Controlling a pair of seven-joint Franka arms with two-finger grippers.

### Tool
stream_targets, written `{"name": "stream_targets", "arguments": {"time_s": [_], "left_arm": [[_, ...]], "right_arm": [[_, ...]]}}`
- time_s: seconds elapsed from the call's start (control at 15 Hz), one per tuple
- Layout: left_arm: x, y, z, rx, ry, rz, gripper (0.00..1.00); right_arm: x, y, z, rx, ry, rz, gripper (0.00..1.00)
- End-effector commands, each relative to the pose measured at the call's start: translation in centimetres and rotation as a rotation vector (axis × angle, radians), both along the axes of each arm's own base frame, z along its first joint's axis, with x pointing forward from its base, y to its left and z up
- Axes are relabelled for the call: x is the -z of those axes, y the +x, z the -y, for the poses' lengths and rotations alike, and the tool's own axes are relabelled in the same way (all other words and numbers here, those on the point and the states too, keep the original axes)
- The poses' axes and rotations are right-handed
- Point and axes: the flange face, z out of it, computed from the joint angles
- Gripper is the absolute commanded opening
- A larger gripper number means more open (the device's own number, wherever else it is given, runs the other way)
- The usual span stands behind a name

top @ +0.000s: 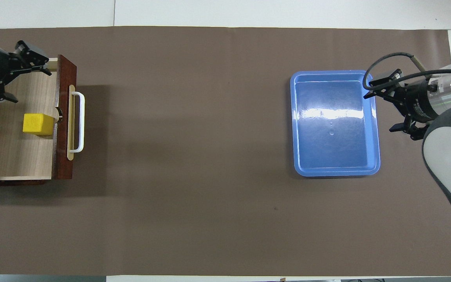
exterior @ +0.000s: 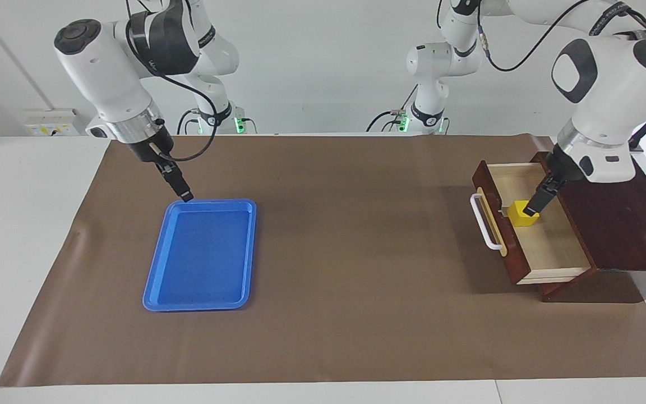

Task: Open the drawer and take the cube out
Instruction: 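Release the handle and reach into the drawer while the right gripper advances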

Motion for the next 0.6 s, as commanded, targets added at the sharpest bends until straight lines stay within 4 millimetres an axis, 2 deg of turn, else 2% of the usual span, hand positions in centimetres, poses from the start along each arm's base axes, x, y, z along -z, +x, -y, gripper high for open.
{"name": "stream_targets", "arguments": {"time_s": [0.0,0.07,0.13,0.2,0.27,0.33,0.4,0.47,0.53], "left_arm": [[1.5,-2.3,-2.3,-0.198,-0.001,-0.041,1.0],[2.2,-2.5,-2.3,-0.248,0.001,-0.029,1.0],[2.9,-2.7,-2.3,-0.301,0.002,-0.002,1.0],[4.7,-4.3,-3.6,-0.404,0.007,0.02,1.0],[5.8,-5.1,-4.8,-0.473,0.006,0.034,1.0],[6.0,-5.0,-4.9,-0.491,0.002,0.057,1.0],[5.9,-4.7,-5.0,-0.489,-0.002,0.081,1.0],[6.2,-4.4,-5.0,-0.488,-0.004,0.093,1.0],[6.7,-4.2,-5.2,-0.491,-0.005,0.098,1.0]], "right_arm": [[1.3,3.0,-2.9,0.11,0.084,-0.044,0.99],[1.9,3.3,-3.9,0.127,0.116,-0.062,0.99],[2.5,3.1,-6.6,0.145,0.146,-0.087,0.98],[1.9,3.4,-9.3,0.242,0.175,-0.087,0.98],[2.1,3.5,-10.1,0.244,0.184,-0.101,0.98],[2.3,3.5,-11.2,0.234,0.202,-0.112,0.98],[3.1,3.3,-13.7,0.209,0.219,-0.135,0.98],[3.4,3.6,-16.1,0.202,0.23,-0.151,0.98],[3.6,4.6,-17.2,0.219,0.234,-0.17,0.98]]}}
